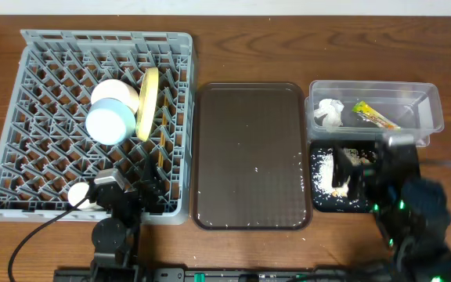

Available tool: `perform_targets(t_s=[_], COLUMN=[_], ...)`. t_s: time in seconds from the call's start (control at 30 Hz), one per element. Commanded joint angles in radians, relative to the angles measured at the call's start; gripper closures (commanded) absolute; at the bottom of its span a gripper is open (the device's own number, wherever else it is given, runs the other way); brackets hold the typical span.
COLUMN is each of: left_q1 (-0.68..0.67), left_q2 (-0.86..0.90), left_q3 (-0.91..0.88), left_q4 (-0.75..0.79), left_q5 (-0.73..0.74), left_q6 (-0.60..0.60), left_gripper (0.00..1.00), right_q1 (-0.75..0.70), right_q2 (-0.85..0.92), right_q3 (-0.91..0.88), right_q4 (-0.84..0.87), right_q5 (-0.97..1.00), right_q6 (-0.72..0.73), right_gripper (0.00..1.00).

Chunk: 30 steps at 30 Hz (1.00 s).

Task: Sort waste into correct bins and load items into the dishwasher

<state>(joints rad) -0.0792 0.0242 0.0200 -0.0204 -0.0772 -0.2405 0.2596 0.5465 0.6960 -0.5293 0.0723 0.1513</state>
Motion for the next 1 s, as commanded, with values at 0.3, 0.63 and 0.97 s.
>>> perform_targets(t_s=[0.3,0.63,0.97], left_q1=[0.006,0.006,0.006], left_q2=[0.0,0.0,0.0], left_q3=[-0.016,-0.016,-0.016], left_q4=[-0.044,-0.044,-0.044], left_q5=[-0.013,-0.013,-0.013], left_q6=[-0.008,-0.009,-0.008], left_gripper=[0.02,0.02,0.02], right_q1=[-0.183,-0.181,-0.161], right_q2=[-0.456,-0.542,-0.541], right_q3=[-0.443,-0.647,-0.691], right_q4=[0.123,0.37,0.464], right_q5=[0.002,0.002,-0.002], right_q6=[-0.017,-0.018,-0.018], right_gripper=[0.01,0.01,0.01])
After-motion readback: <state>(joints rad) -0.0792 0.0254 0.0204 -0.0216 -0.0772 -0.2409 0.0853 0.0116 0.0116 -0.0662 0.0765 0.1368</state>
